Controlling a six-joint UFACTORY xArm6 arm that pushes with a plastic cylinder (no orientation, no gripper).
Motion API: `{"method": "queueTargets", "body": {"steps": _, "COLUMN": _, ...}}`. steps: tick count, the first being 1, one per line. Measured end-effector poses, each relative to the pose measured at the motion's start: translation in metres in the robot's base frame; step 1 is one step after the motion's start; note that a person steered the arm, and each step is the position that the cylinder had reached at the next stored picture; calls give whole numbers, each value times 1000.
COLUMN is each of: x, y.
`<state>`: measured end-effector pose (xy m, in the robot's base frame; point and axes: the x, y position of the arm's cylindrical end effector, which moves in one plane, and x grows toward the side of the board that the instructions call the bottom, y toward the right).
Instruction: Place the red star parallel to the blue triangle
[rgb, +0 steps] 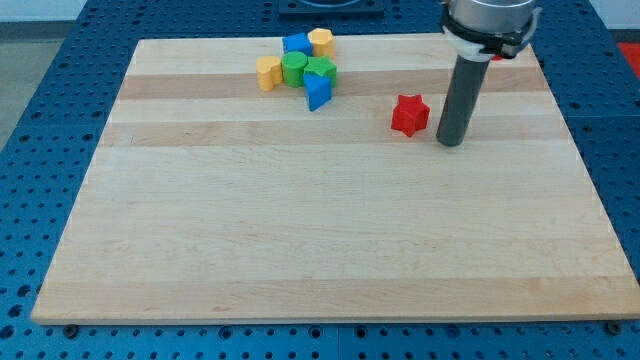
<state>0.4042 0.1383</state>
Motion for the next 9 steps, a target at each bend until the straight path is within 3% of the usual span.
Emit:
{"method": "queueTargets", "body": {"steps": 3, "x": -12, "y": -41}}
{"method": "queueTargets", "body": {"steps": 9, "x": -54, "y": -35}}
